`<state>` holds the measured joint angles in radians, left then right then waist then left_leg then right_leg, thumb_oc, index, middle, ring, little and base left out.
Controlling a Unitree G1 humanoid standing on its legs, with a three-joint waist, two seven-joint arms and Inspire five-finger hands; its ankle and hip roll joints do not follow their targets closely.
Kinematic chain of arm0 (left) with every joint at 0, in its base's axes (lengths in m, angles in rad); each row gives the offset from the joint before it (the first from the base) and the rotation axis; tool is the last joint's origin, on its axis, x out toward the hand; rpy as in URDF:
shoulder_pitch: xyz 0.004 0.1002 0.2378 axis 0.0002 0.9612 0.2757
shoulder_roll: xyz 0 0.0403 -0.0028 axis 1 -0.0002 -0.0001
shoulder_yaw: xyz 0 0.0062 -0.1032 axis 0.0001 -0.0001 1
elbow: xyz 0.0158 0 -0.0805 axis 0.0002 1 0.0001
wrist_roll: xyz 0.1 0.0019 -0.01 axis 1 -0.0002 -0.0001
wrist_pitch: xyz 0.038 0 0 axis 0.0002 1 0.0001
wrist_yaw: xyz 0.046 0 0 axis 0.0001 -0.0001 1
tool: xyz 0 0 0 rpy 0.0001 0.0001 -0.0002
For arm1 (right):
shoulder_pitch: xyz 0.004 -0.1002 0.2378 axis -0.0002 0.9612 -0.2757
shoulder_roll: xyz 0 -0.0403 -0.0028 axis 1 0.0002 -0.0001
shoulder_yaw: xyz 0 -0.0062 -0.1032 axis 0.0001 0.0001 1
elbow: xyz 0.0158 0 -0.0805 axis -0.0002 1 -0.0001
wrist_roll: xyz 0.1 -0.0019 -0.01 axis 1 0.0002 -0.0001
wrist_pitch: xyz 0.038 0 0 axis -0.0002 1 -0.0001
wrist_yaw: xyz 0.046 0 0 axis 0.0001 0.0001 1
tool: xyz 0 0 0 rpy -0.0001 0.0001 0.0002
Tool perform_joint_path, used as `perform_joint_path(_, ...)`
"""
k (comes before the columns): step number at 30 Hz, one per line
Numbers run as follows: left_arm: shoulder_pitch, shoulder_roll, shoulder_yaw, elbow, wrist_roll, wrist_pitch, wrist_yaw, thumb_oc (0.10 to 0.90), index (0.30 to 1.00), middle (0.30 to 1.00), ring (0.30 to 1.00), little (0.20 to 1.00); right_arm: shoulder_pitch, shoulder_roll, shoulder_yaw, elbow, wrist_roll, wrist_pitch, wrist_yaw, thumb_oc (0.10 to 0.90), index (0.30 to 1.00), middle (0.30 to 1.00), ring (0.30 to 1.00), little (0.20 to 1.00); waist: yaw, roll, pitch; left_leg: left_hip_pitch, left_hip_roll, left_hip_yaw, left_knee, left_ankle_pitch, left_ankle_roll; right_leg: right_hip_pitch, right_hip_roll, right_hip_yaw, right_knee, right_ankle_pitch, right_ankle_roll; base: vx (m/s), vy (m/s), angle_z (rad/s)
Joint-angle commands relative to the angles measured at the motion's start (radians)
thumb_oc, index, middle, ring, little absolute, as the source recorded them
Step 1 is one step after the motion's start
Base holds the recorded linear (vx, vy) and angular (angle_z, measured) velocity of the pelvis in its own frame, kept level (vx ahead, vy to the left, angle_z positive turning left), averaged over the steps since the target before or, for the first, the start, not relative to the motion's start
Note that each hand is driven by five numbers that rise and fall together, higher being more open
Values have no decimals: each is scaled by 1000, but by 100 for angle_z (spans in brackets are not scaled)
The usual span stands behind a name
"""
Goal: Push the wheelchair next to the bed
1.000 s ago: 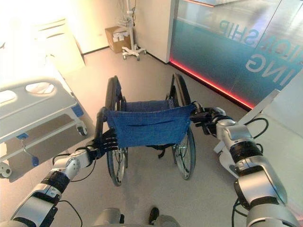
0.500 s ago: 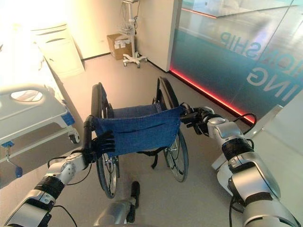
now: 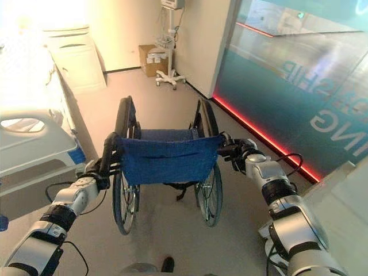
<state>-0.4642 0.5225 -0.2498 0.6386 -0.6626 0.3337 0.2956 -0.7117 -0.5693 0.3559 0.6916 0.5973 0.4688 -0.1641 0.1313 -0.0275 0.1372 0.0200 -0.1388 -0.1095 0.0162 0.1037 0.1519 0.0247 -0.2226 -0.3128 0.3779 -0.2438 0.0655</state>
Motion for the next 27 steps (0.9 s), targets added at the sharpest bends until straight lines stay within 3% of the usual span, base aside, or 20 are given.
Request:
perform_joint_path(1, -81, 58, 43, -88, -21, -90, 41, 800, 900, 900, 900, 900, -52, 97, -37, -66, 109, -103, -19, 400, 300, 300, 300, 300, 16, 7, -1, 35, 21, 135, 41, -101, -96, -51, 1, 65, -298, 426, 62, 160, -114, 18)
perform_joint_path(4, -77, 74, 57, -110, -31, -82, 62, 800, 900, 900, 900, 900, -45, 73, -53, -82, 128, -103, -42, 400, 300, 300, 300, 300, -18, -3, 10, 70, 6, 88, 36, -146, -85, -129, 6, 135, -392, 514, 89, 203, -124, 20)
perform_joint_path(8, -69, 116, 106, -96, -33, -79, 66, 800, 900, 900, 900, 900, -50, 70, -78, -112, 140, -65, -83, 400, 300, 300, 300, 300, -29, -2, 20, 122, 16, 50, 38, -182, -86, -148, 8, 111, -446, 535, 95, 226, -168, 58)
perform_joint_path(12, -53, 138, 137, -81, -14, -124, 50, 800, 900, 900, 900, 900, -38, 61, -81, -112, 153, -70, -127, 400, 300, 300, 300, 300, -32, -10, -5, 129, 22, 28, 42, -192, -88, -111, 28, 145, -421, 524, 86, 213, -261, 44)
perform_joint_path(14, -62, 168, 147, -96, 1, -150, 46, 800, 900, 900, 900, 900, -18, 52, -83, -138, 165, -86, -172, 400, 300, 300, 300, 300, -42, -12, -30, 135, 42, 13, 50, -200, -99, -93, 50, 179, -386, 482, 77, 205, -335, 85)
perform_joint_path(18, -71, 186, 154, -128, 10, -176, 50, 800, 900, 900, 900, 900, -19, 49, -75, -154, 166, -79, -190, 400, 300, 300, 300, 300, -52, -7, -54, 161, 80, 28, 44, -200, -132, -63, 78, 163, -383, 428, 54, 162, -248, 73)
perform_joint_path(21, -74, 180, 151, -191, 37, -179, 65, 800, 900, 900, 900, 900, -27, 50, -71, -149, 159, -84, -207, 400, 300, 300, 300, 300, -55, -4, -66, 164, 113, 41, 61, -165, -158, -38, 100, 147, -388, 395, 30, 128, -208, 48)
perform_joint_path(23, -75, 170, 153, -239, 45, -195, 101, 800, 900, 900, 900, 900, -30, 47, -73, -142, 154, -87, -214, 400, 300, 300, 300, 300, -49, -4, -71, 144, 133, 39, 103, -112, -181, -14, 116, 131, -394, 373, 9, 134, -254, 30)
perform_joint_path(27, -67, 140, 171, -289, 38, -253, 126, 800, 900, 900, 900, 900, -44, 66, -60, -134, 134, -92, -229, 400, 300, 300, 300, 300, -34, -14, -67, 75, 142, 24, 260, -19, -216, 27, 138, 105, -397, 332, -34, 123, -243, 1)
